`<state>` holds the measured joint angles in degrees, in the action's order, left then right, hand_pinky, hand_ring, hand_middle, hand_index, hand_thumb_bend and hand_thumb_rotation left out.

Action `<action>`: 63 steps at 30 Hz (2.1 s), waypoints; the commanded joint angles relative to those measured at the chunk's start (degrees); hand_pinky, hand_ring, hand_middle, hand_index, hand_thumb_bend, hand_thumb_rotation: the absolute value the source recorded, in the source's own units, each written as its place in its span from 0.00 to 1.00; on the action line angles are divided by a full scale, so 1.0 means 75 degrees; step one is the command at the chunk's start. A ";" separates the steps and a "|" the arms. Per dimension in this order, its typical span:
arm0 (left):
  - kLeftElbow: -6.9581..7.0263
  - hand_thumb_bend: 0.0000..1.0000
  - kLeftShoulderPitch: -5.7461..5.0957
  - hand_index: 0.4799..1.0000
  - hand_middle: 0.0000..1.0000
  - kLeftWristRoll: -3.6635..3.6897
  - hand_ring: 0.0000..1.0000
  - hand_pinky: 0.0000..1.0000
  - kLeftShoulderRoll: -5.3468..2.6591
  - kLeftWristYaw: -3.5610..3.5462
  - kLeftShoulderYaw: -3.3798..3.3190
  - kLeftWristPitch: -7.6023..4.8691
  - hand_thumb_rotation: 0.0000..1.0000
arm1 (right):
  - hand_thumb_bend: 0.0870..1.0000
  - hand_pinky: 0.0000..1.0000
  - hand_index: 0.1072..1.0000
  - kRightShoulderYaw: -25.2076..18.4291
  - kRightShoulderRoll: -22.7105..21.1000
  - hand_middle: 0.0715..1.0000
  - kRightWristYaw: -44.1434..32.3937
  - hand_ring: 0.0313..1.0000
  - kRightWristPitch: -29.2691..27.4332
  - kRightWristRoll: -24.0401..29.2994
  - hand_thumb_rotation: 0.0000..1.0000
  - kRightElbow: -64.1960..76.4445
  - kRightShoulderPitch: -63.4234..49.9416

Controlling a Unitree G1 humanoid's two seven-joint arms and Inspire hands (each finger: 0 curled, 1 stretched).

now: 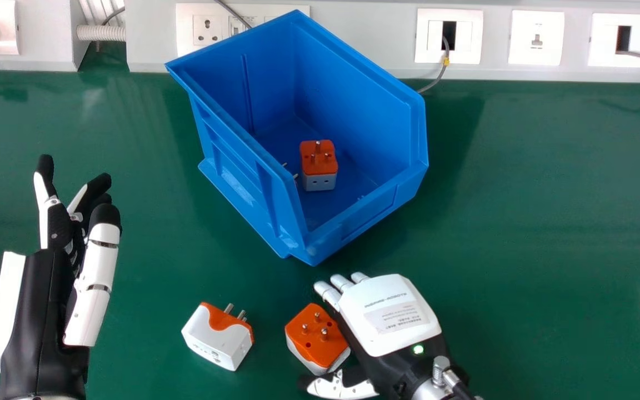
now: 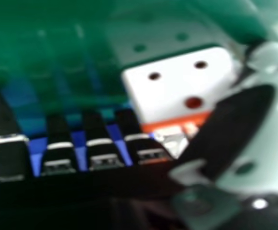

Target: Pick all objects and put in blue box

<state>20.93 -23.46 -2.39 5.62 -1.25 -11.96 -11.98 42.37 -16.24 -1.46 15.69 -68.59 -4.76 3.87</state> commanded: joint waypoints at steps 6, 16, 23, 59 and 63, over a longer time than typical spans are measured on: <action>0.0286 0.34 0.0126 0.80 0.92 -0.0071 0.91 0.82 0.0085 -0.0009 0.0015 0.0001 0.90 | 0.38 0.69 0.75 0.0142 -0.0501 0.77 -0.2002 0.77 0.0164 -0.0329 0.51 0.0937 -0.0541; 0.0258 0.33 0.0169 0.79 0.92 -0.0087 0.91 0.83 0.0040 0.0013 0.0055 -0.0036 0.91 | 0.40 0.41 0.55 -0.0001 -0.0312 0.52 -0.2374 0.45 0.0215 -0.0729 0.42 0.0725 -0.0117; 0.0286 0.29 0.0130 0.79 0.91 -0.0056 0.91 0.83 0.0025 0.0020 0.0043 -0.0026 0.89 | 0.39 0.43 0.58 -0.0025 -0.0063 0.56 -0.2386 0.49 0.0182 -0.0706 0.56 0.0448 0.0077; 0.0277 0.30 0.0075 0.79 0.92 0.0019 0.91 0.83 0.0021 0.0007 0.0020 0.0020 0.86 | 0.88 0.49 0.62 0.0301 0.0341 0.58 -0.2669 0.52 0.0241 -0.0957 0.89 0.0086 0.0488; 0.0300 0.29 0.0032 0.81 0.93 0.0018 0.92 0.84 0.0030 -0.0023 0.0044 -0.0004 0.87 | 0.85 0.47 0.61 0.0420 0.0586 0.57 -0.2811 0.51 0.0382 -0.1160 0.88 -0.0270 0.0746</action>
<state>21.65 -23.01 -2.19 5.53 -1.28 -11.63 -11.53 43.55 -11.63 -17.97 18.61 -77.78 -3.08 11.78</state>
